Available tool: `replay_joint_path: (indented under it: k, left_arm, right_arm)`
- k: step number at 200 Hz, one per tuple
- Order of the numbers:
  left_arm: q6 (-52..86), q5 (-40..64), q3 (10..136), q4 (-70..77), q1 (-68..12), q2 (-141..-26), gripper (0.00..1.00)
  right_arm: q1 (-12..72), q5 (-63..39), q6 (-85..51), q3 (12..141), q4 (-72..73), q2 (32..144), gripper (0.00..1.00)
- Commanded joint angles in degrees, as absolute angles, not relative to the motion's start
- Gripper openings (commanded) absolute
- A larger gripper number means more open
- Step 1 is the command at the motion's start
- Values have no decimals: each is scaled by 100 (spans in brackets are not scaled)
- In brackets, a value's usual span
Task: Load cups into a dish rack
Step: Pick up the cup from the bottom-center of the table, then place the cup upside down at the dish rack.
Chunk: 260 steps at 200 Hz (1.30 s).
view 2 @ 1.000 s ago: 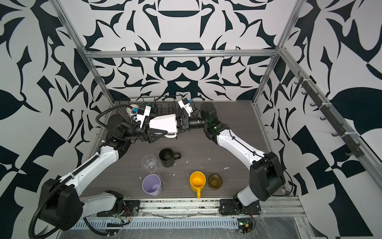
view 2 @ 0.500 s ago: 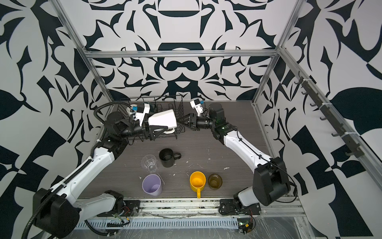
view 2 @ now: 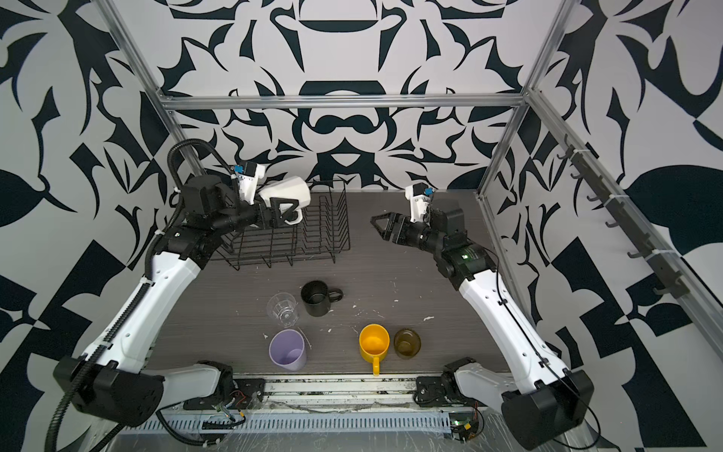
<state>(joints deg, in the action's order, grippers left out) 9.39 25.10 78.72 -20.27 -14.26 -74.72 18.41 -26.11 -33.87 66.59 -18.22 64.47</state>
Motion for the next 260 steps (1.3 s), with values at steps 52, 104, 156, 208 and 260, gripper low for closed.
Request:
replay_joint_path:
  k: [52,104,156,208,260]
  left_arm:
    - [1174,1841,8851,-3724,-747,-8190,0]
    - [1141,631,9560,-4520,-601,-8829,0]
    - [1216,-103,10172,-5300,-322,-9513,0]
    - [1367,-288,10538,-5742,-38,-10011,0]
    - [1490,-211,10629,-5798,200,-10435,0]
  right_arm:
    - [1828,-2032,-2739,6792,-2281,6250,87]
    - [1819,-1930,-2637,6820,-2413,6277,90]
    - [1819,-1803,-2554,6759,-2506,6230,99]
    - [1811,-1719,-2419,6724,-2575,6234,100]
    - [1793,-1679,-2328,6658,-2592,6241,99]
